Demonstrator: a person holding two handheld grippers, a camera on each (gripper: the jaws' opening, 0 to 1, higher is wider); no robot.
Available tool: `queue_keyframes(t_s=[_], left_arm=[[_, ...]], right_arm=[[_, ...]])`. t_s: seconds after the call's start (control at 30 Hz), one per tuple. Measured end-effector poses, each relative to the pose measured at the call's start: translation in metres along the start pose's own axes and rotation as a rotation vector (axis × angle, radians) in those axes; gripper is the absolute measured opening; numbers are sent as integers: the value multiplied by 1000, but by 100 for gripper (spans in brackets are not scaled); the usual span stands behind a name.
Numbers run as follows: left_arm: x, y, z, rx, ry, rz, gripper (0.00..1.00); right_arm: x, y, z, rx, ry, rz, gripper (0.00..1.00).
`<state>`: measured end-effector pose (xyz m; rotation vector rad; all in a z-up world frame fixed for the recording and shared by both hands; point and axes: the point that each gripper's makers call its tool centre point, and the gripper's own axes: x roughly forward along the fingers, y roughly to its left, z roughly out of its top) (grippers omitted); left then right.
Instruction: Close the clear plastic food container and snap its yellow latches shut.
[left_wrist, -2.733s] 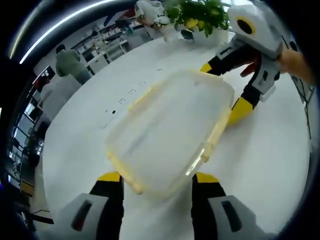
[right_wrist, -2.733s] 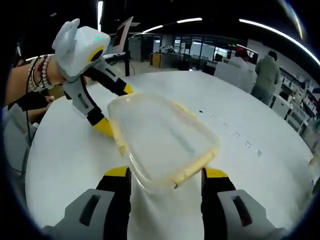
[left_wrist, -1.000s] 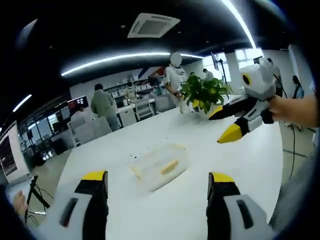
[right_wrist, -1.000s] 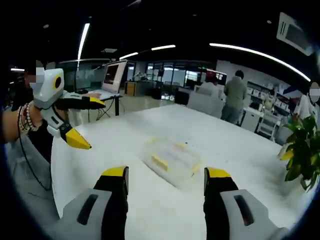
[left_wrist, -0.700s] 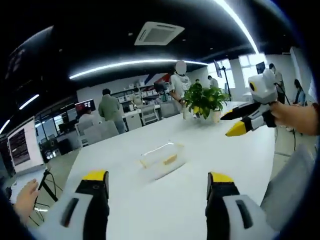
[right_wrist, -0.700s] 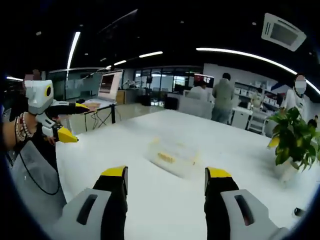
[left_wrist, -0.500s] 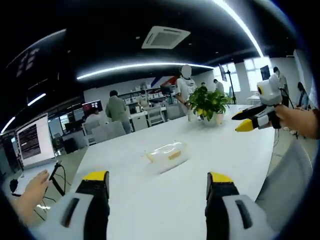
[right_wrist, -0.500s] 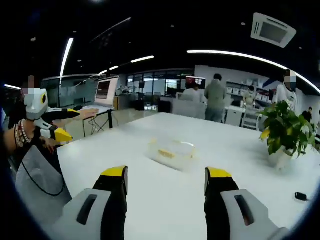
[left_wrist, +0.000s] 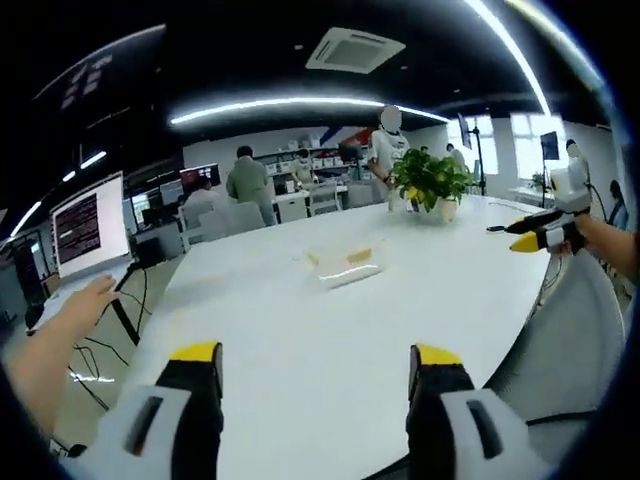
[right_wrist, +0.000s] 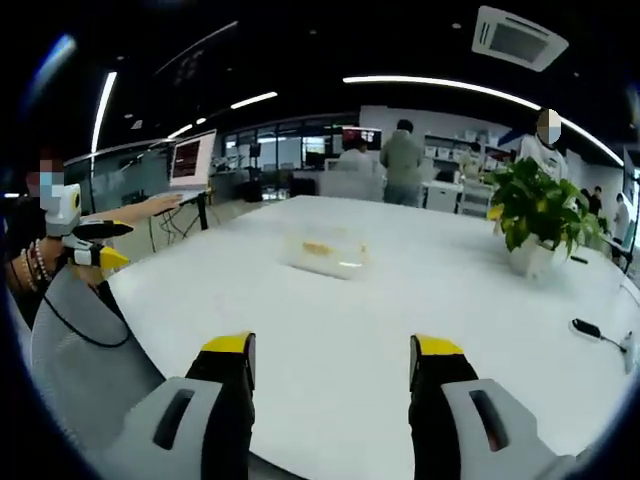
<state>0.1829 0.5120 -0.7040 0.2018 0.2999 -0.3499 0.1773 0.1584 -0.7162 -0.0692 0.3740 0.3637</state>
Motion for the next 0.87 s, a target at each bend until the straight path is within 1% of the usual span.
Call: queue_keyframes(t_s=[0.07, 0.1, 0.17, 0.2, 0.23, 0.3, 0.37, 0.4, 0.43, 0.47, 0.5, 0.53, 0.57, 0.67, 0.73, 0.8, 0.87], left_arm=[[0, 1, -7, 10, 11, -5, 72], [-1, 0, -11, 0, 24, -15, 72], [-2, -4, -17, -20, 23, -37, 72], [-2, -4, -19, -21, 24, -38, 72], [-3, -5, -22, -19, 27, -40, 72], [-3, -6, -28, -16, 44, -40, 72], [-4, -6, -35, -21, 58, -47, 71], [-5, -6, -33, -67, 49, -50, 70], [-4, -7, -28, -76, 15, -58, 70], [-4, -10, -25, -75, -4, -79, 70], [-3, -15, -26, -84, -3, -111, 70], [-2, -16, -30, -99, 21, -120, 70], [-2, -15, -31, -99, 26, -118, 70], [-2, -17, -29, -89, 16, -124, 70], [-2, -19, -30, -97, 20, -135, 71], [-1, -19, -33, -106, 36, -143, 69], [-1, -20, -32, -111, 32, -150, 69]], right_arm=[[2, 5, -7, 4, 13, 1, 59], [3, 8, -12, 9, 20, 1, 59], [5, 12, -21, -8, 46, -3, 58], [4, 12, -22, -15, 51, -7, 58], [3, 10, -23, -6, 54, -9, 57], [2, 6, -20, 40, 29, -23, 57], [2, 6, -21, 57, 23, -21, 58], [4, 7, -25, 56, 30, -19, 58], [4, 7, -26, 58, 35, -17, 58], [4, 7, -28, 64, 42, -13, 58], [6, 7, -31, 82, 52, -7, 59], [7, 6, -31, 90, 52, -6, 60], [7, 7, -32, 99, 55, -1, 60], [7, 10, -32, 110, 55, 18, 61], [8, 10, -36, 120, 73, 23, 61], [9, 13, -36, 117, 78, 39, 61], [10, 16, -40, 113, 105, 52, 60]])
